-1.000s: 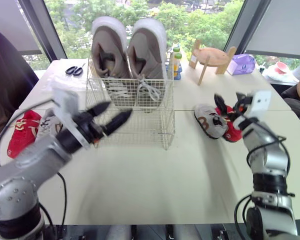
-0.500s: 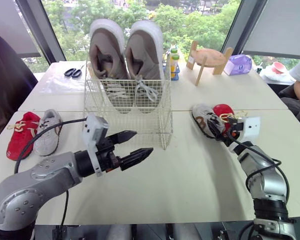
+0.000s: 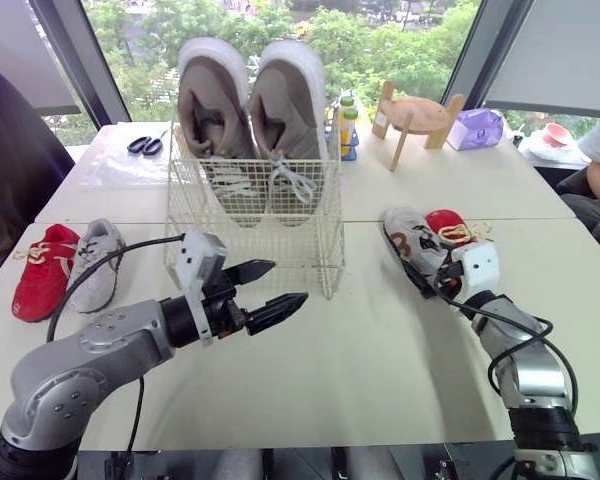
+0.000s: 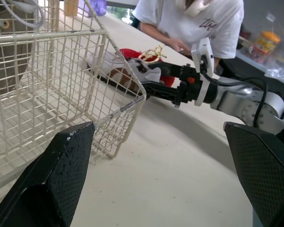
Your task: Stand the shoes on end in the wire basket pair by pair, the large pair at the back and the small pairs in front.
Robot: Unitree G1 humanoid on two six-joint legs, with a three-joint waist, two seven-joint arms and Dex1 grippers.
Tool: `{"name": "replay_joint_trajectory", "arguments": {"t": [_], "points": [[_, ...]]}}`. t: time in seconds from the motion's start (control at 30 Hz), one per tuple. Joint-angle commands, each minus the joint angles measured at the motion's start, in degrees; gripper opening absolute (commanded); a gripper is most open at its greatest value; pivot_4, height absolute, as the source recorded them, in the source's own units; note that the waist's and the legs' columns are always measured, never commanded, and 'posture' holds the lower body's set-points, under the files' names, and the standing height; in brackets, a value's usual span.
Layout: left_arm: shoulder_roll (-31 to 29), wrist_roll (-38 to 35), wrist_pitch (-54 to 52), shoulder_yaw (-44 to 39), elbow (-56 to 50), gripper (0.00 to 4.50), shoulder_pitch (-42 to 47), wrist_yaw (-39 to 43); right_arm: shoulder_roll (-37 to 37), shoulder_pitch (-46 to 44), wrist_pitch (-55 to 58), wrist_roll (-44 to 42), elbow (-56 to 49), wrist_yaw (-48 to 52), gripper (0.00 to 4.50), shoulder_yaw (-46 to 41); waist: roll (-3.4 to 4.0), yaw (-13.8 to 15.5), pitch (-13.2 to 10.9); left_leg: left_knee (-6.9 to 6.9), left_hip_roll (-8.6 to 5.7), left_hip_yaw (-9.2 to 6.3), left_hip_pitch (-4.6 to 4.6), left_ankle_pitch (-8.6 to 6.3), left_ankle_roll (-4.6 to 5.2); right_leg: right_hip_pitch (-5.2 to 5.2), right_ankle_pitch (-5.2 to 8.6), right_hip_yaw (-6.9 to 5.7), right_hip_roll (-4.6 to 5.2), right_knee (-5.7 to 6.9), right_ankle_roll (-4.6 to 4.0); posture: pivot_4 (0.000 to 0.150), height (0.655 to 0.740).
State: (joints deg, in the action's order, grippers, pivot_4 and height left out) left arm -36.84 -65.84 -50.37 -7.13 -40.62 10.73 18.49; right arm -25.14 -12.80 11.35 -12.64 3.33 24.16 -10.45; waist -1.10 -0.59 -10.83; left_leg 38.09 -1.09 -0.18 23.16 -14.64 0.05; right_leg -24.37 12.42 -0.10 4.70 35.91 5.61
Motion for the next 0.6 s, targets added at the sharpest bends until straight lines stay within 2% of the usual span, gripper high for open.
{"name": "replay_joint_trajectory", "arguments": {"t": [0.03,0.17,0.2,0.27,0.37,0.5,0.53,0.6], "points": [[1.00,1.80,1.72,1.01,-0.34,4.47,1.33,-0.40,1.24,-2.98,0.76,-0.30,4.08,-1.02,4.50,-0.38,-0.01,-0.04,0.00,0.00,0.00,0.00,0.00,0.00,0.00,0.00,0.00,0.00,0.00,0.00,0.00,0.150,0.7400],[1.52,3.28,2.02,1.61,-0.01,4.47,1.70,-0.30,2.34,-5.48,0.72,1.64,8.73,-4.12,4.50,-0.20,-0.02,-0.21,0.02,0.00,0.01,0.01,-0.02,0.00,0.00,0.01,0.00,0.01,-0.02,0.00,0.00,0.150,0.7400],[1.60,3.63,2.08,1.70,0.03,4.49,1.75,-0.31,2.23,-5.62,0.11,2.34,9.18,-4.19,4.24,0.34,-0.03,-0.18,0.02,0.00,0.01,0.01,-0.02,0.00,0.00,0.01,0.00,0.00,-0.02,0.00,0.00,0.150,0.7400],[1.62,4.04,2.12,1.61,0.09,4.50,1.73,-0.20,2.40,-5.44,-0.92,3.10,9.16,-3.70,3.65,1.47,-0.03,-0.14,0.02,0.00,0.01,0.01,-0.02,0.00,0.00,0.01,0.00,0.00,-0.02,0.00,0.00,0.150,0.7400],[1.65,4.27,2.16,1.28,0.05,4.50,1.41,-0.02,2.78,-4.60,-2.35,4.64,8.30,-3.85,2.15,2.85,-0.03,-0.22,0.02,0.00,0.01,0.01,-0.02,0.00,0.00,0.01,0.00,0.01,-0.02,-0.01,0.00,0.150,0.7400],[1.83,4.67,2.23,1.41,0.19,4.50,1.36,0.03,2.32,-3.29,-5.32,7.00,7.34,-3.96,0.40,4.27,-0.03,-0.15,0.03,0.00,0.02,0.00,-0.02,0.00,0.00,0.01,0.00,0.01,-0.02,-0.01,0.00,0.150,0.7400],[1.92,4.80,2.22,1.52,0.23,4.50,1.44,0.02,2.21,-2.87,-6.33,7.45,6.89,-3.92,0.10,4.45,-0.03,-0.15,0.03,0.00,0.02,0.00,-0.02,0.00,0.00,0.01,0.00,0.01,-0.02,-0.01,0.01,0.150,0.7400],[1.99,4.93,2.17,1.55,0.42,4.50,1.56,0.21,2.21,-2.30,-7.03,7.65,5.62,-4.07,0.07,4.46,-0.03,-0.06,0.03,0.00,0.02,0.00,-0.02,0.00,0.00,0.01,0.00,0.01,-0.01,-0.01,0.01,0.150,0.7400]]}}
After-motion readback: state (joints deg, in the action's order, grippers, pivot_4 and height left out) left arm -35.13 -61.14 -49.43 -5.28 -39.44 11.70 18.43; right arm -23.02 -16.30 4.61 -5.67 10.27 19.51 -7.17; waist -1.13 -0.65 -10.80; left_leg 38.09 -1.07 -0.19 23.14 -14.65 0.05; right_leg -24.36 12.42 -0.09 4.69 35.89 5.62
